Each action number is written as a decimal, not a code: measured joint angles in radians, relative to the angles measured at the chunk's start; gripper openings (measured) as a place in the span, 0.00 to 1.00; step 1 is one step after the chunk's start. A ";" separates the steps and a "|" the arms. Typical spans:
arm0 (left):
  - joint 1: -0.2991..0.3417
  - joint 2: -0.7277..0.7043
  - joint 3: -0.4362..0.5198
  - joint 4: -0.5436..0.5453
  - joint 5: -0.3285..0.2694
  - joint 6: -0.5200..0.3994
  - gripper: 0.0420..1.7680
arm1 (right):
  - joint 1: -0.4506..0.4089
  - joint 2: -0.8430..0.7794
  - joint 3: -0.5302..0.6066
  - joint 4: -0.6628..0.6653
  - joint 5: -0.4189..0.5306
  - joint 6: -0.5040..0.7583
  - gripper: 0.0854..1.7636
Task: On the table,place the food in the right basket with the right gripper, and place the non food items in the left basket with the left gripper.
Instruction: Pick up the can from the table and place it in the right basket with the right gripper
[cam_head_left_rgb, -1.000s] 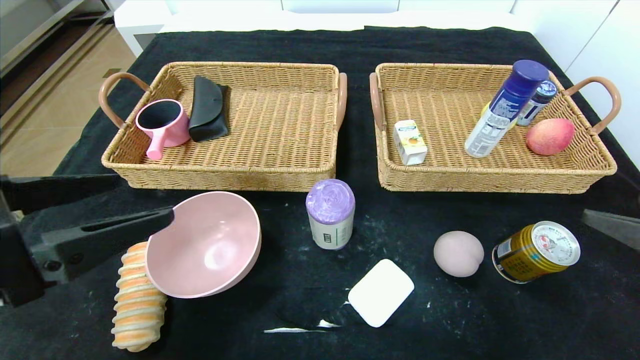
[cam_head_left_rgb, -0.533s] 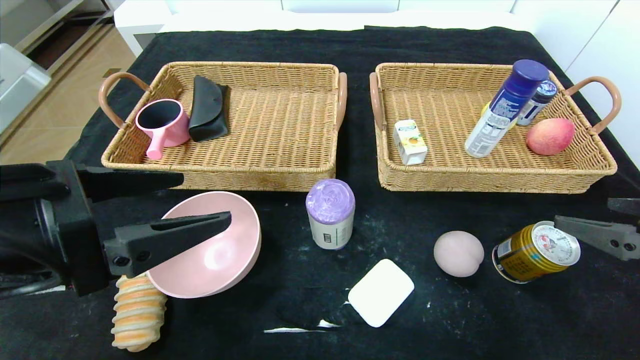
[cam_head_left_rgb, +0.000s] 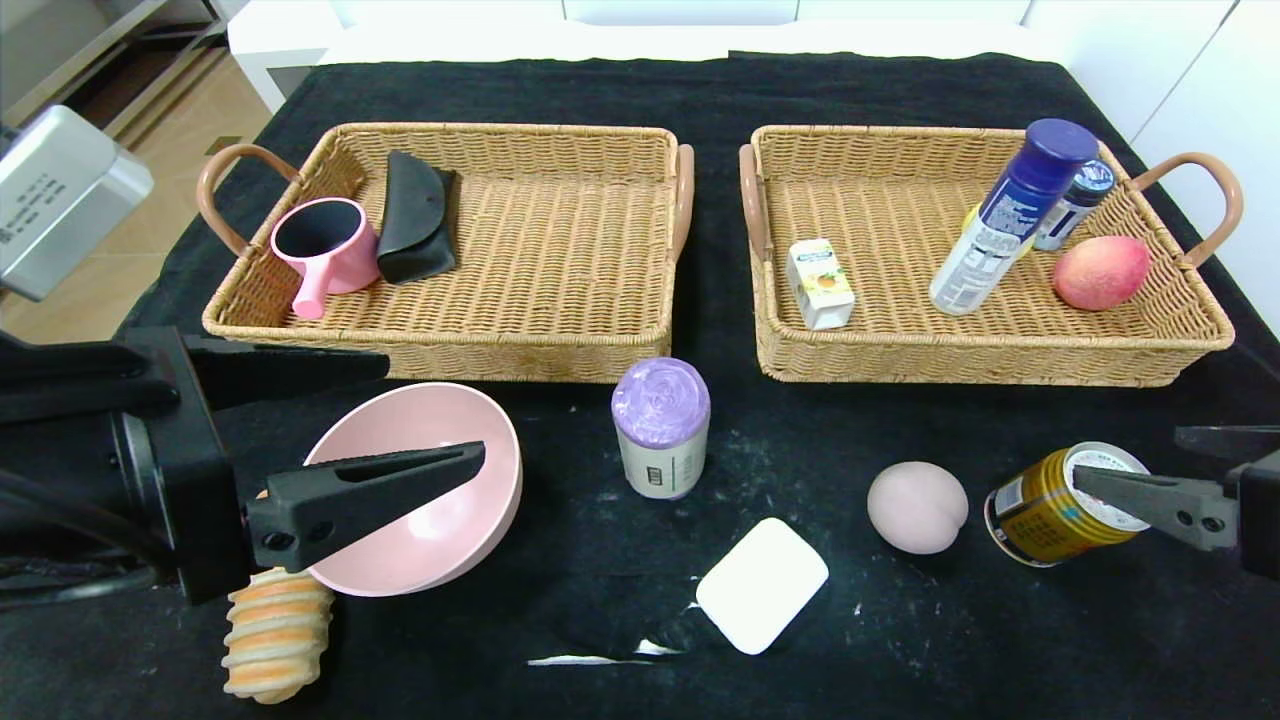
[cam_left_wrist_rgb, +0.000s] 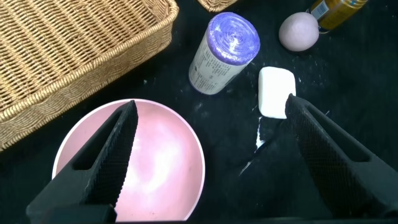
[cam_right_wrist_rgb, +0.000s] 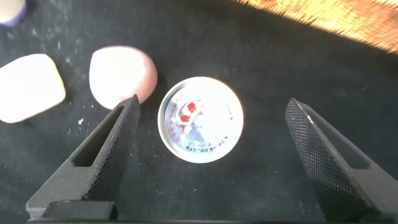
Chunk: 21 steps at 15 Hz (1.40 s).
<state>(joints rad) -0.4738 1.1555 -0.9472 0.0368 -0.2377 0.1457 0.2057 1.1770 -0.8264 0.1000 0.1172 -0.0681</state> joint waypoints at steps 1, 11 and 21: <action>0.000 0.000 0.001 0.000 0.000 0.000 0.97 | 0.008 0.004 0.003 0.000 -0.005 0.000 0.97; 0.000 0.000 0.005 0.000 -0.001 0.001 0.97 | 0.033 0.077 0.110 -0.136 -0.044 0.006 0.97; 0.000 0.001 0.007 0.000 -0.002 0.001 0.97 | 0.033 0.153 0.153 -0.241 -0.046 0.012 0.97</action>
<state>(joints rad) -0.4738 1.1564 -0.9404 0.0368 -0.2394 0.1472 0.2389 1.3302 -0.6738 -0.1413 0.0715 -0.0557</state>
